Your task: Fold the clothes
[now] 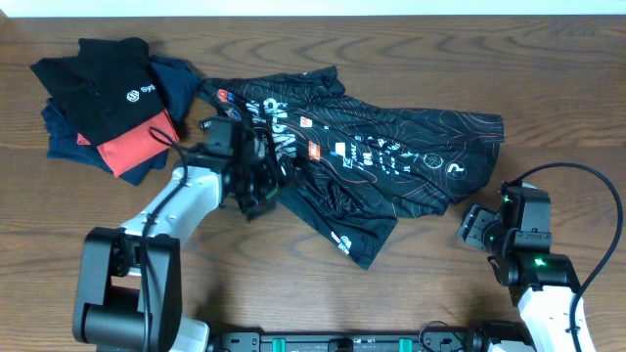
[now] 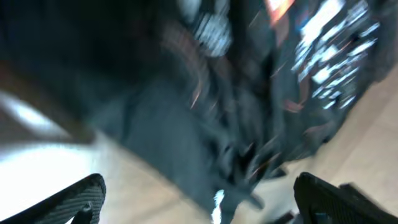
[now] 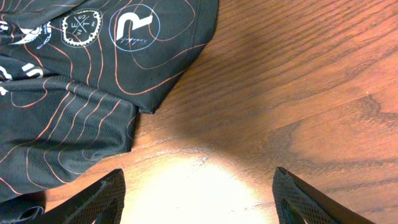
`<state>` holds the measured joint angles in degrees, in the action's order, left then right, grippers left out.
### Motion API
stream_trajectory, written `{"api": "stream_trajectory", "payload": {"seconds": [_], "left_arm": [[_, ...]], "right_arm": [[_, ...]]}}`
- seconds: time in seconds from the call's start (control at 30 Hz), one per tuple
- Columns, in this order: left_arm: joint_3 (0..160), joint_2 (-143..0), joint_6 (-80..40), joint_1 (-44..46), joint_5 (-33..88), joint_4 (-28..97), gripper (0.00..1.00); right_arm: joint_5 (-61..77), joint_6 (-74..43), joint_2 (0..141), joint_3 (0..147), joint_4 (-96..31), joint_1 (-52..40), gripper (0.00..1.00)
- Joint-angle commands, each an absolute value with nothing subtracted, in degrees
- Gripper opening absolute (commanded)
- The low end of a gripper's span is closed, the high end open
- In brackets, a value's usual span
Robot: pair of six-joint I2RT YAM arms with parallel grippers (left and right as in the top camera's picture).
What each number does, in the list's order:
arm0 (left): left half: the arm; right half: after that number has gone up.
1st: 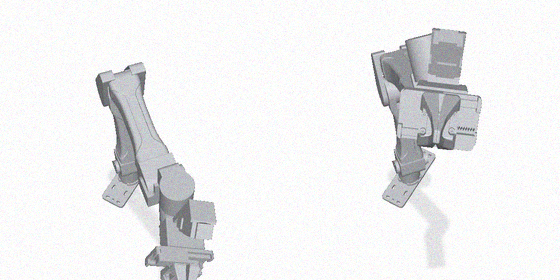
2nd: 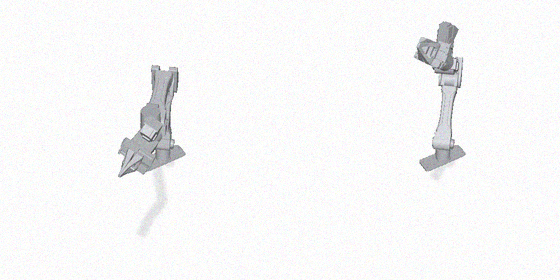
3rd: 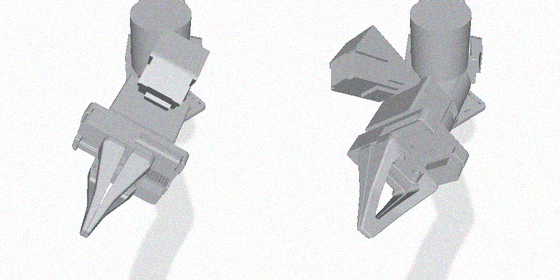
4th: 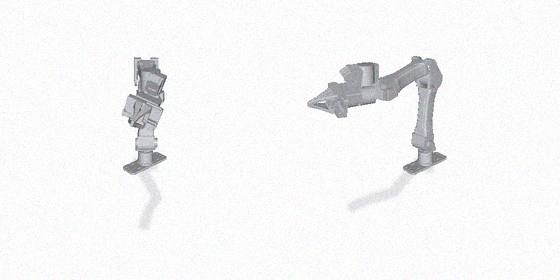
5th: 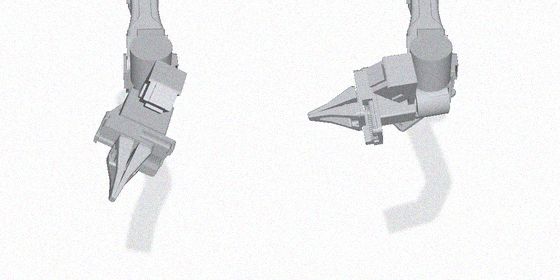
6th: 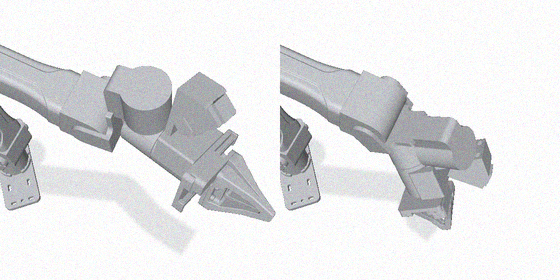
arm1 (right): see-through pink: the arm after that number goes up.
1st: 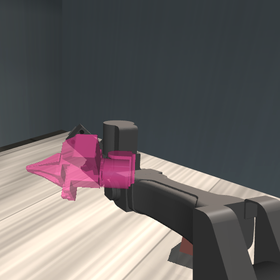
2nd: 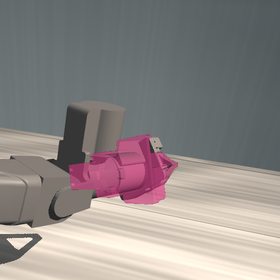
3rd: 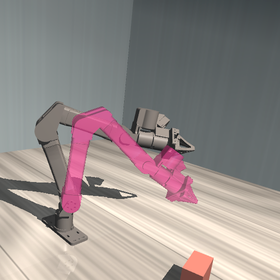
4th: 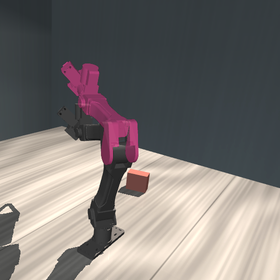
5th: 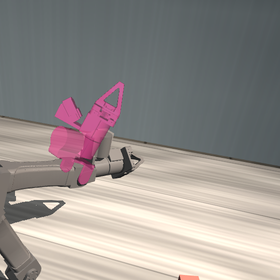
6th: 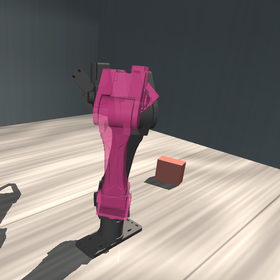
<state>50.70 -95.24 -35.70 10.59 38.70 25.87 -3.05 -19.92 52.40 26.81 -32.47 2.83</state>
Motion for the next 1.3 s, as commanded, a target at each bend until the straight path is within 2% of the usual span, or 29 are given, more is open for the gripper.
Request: {"api": "stream_trajectory", "payload": {"seconds": [0.0,0.37,0.43,0.5,0.67,0.8,0.83,0.87,1.07,1.1,1.17,1.2,1.27], "left_arm": [[49.7,-95.0,-34.4,12.7,35.5,27.2,0.98],[46.6,-95.2,-44.1,22.0,19.5,22.0,0.98],[46.3,-95.3,-45.0,22.4,17.8,19.9,0.86],[46.3,-95.3,-45.1,22.5,17.2,18.3,0.65],[46.3,-95.3,-45.1,22.5,17.3,18.4,0.35],[46.3,-95.3,-45.1,22.5,17.2,19.4,0.35],[46.3,-95.3,-45.1,22.5,17.2,19.3,0.42],[46.3,-95.3,-45.1,22.5,17.2,19.2,0.43],[46.3,-95.3,-45.1,22.5,16.1,18.9,0.42],[46.3,-95.3,-45.1,22.5,15.7,19.0,0.34],[46.3,-95.3,-45.1,22.5,15.7,19.4,0.11],[46.3,-95.3,-45.1,22.5,15.7,19.6,0.06],[46.3,-95.3,-45.1,22.5,15.8,20.7,0.06]], "right_arm": [[-3.6,-19.0,52.0,27.0,-32.6,3.6,0.74],[-3.6,-19.0,52.0,27.0,-33.9,3.6,0.74],[-3.6,-19.0,52.0,27.0,-34.2,3.6,0.75],[-3.6,-19.0,52.0,27.0,-34.4,3.6,0.75],[-3.6,-19.0,52.0,27.0,-34.5,3.6,0.75],[-3.6,-19.0,52.0,27.0,-34.5,3.6,0.75],[-3.6,-19.0,52.0,27.0,-34.5,3.6,0.75],[-3.6,-19.0,52.0,27.0,-34.5,3.6,0.75],[-3.6,-19.0,52.0,27.0,-34.5,3.6,0.75],[-3.6,-19.0,52.0,27.0,-34.5,3.6,0.75],[-3.6,-19.0,52.0,27.0,-34.6,3.6,0.75],[-3.6,-19.0,52.0,27.0,-34.7,3.6,0.75],[-3.6,-19.0,52.0,27.0,-35.0,3.6,0.75]]}}
